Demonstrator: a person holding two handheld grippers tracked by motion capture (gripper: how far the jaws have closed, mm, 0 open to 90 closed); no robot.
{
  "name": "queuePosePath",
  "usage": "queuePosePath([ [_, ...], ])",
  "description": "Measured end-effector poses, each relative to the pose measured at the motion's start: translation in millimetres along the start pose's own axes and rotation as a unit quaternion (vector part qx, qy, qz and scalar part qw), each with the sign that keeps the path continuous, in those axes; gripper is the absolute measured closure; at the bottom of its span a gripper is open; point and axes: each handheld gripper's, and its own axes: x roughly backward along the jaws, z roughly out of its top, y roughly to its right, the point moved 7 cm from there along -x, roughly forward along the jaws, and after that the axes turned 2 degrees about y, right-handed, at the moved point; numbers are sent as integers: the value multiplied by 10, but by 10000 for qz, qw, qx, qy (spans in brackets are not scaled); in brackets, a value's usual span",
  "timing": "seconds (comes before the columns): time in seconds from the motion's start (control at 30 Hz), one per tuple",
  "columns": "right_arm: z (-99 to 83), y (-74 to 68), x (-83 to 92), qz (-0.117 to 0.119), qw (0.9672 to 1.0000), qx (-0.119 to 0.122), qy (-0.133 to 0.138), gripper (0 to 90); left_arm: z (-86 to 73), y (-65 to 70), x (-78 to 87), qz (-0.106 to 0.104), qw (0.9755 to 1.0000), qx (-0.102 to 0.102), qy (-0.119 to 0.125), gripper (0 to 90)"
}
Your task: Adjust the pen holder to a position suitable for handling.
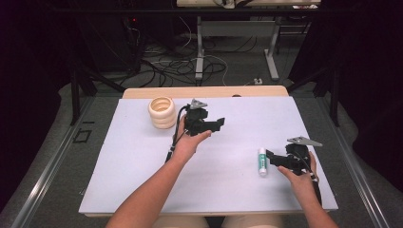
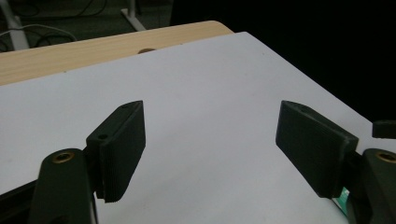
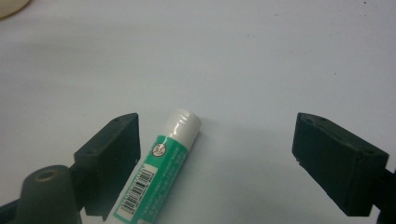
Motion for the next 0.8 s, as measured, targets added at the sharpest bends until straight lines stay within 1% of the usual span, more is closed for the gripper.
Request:
queuePosePath([
  [0.07, 13, 14, 13, -64, 10000, -13, 52, 134, 29, -83, 53, 67, 9999, 92, 30, 235],
  [0.1, 13, 14, 13, -64, 10000, -13, 52, 134, 48, -130, 80, 97, 9999, 107, 65, 235],
  [0.13, 26, 35, 14, -136, 9998, 30, 107, 111, 83, -223, 138, 193, 9996, 152, 137, 227],
  [0.17, 27, 33, 20, -140, 9998, -4, 109, 100, 83, -223, 138, 193, 9996, 152, 137, 220],
  [0.2, 30, 41, 20, -173, 9998, 3, 118, 87, 98, -264, 164, 231, 9993, 217, 179, 220],
  [0.23, 30, 41, 20, -173, 9998, 3, 118, 87, 113, -312, 192, 250, 9992, 225, 195, 220],
  [0.27, 34, 44, 22, -174, 9998, 9, 130, 61, 127, -357, 216, 297, 9989, 287, 235, 197],
  [0.3, 37, 42, 23, -162, 9998, -10, 128, 46, 136, -398, 241, 336, 9984, 396, 235, 187],
  [0.33, 37, 42, 23, -162, 9998, -10, 128, 46, 149, -447, 260, 357, 9982, 413, 254, 187],
  [0.37, 46, 45, 22, -162, 9998, -2, 150, 30, 157, -486, 279, 360, 9979, 478, 260, 187],
  [0.4, 52, 39, 21, -143, 9998, -20, 167, 15, 166, -527, 296, 380, 9977, 488, 278, 187],
  [0.43, 53, 41, 17, -156, 9997, -11, 167, 0, 171, -578, 315, 432, 9977, 452, 264, 185],
  [0.5, 59, 35, 11, -147, 9998, -26, 162, 0, 180, -673, 357, 547, 9968, 511, 293, 162],
  [0.57, 74, 22, 17, -156, 9997, -23, 193, 0, 185, -772, 390, 645, 9951, 653, 360, 161],
  [0.6, 74, 22, 17, -156, 9997, -23, 193, 0, 180, -824, 408, 699, 9946, 685, 346, 161],
  [0.63, 72, 24, 19, -180, 9996, -8, 194, 0, 174, -922, 451, 794, 9937, 719, 329, 161],
  [0.67, 72, 24, 19, -180, 9996, -8, 194, 0, 174, -922, 451, 794, 9937, 719, 329, 161],
  [0.7, 73, 27, 25, -205, 9996, 12, 218, 0, 177, -969, 473, 858, 9930, 737, 349, 161],
  [0.77, 73, 25, 30, -192, 9996, 12, 213, 0, 191, -1046, 521, 900, 9923, 770, 352, 161],
  [0.8, 75, 26, 41, -199, 9995, 17, 231, 0, 202, -1081, 548, 954, 9918, 773, 362, 161],
])
